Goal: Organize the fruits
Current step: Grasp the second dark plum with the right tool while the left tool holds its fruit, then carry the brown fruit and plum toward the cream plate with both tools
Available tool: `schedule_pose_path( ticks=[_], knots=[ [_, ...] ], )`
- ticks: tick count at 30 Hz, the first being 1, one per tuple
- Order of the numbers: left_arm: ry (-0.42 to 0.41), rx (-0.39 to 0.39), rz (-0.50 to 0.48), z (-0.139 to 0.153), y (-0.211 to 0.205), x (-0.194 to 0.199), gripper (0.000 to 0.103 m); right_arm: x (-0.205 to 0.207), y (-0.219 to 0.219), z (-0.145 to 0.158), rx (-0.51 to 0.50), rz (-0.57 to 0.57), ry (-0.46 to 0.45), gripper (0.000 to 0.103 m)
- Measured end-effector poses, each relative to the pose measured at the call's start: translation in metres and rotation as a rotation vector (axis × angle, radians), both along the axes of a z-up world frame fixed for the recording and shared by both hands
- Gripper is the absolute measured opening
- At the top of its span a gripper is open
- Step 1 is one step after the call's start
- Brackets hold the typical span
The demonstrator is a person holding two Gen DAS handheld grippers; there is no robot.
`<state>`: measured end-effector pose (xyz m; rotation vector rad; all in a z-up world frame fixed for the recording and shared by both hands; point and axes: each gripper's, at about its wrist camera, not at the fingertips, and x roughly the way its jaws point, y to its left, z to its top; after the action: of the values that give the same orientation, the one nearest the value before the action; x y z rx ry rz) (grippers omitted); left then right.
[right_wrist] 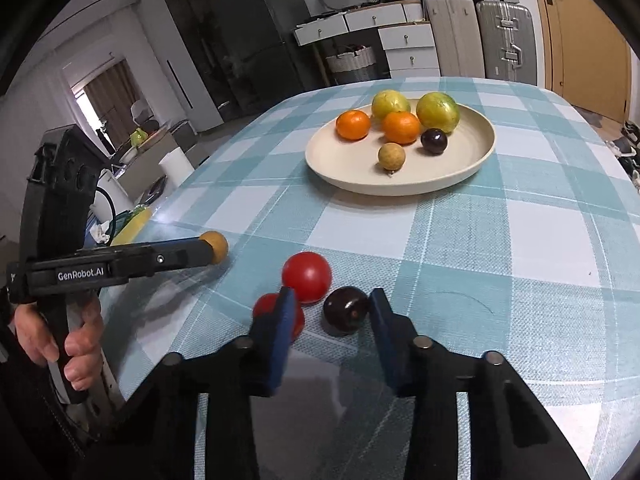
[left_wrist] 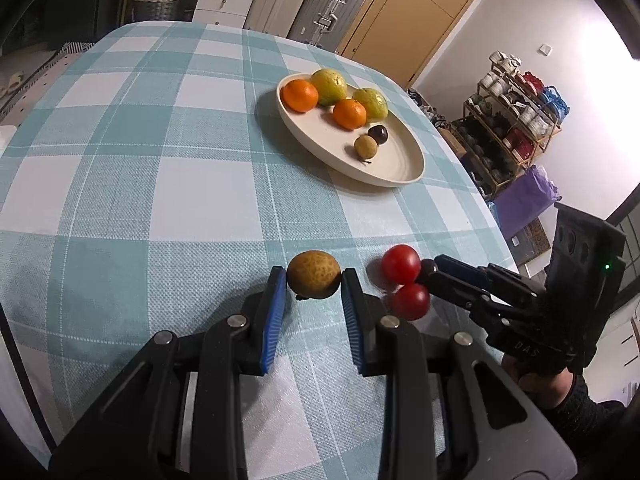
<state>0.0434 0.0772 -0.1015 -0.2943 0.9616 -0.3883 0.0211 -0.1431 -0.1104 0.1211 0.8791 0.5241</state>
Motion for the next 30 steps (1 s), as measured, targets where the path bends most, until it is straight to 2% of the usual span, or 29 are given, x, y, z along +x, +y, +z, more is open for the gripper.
schedule_pose_path(
  ticks=[6, 13, 30],
  knots=[
    [0.006, -0.003, 0.001, 0.000, 0.000, 0.004, 0.025, 0.006, -0.014, -0.006, 0.073, -0.018, 0.054, 0.027],
    [0.005, -0.002, 0.006, 0.003, -0.002, 0.011, 0.025, 0.008, -0.018, -0.004, 0.110, -0.015, 0.058, 0.024],
    [-0.041, -0.002, 0.016, 0.020, -0.012, 0.048, 0.025, 0.024, -0.046, 0.024, 0.249, -0.072, -0.025, 0.024]
  ],
)
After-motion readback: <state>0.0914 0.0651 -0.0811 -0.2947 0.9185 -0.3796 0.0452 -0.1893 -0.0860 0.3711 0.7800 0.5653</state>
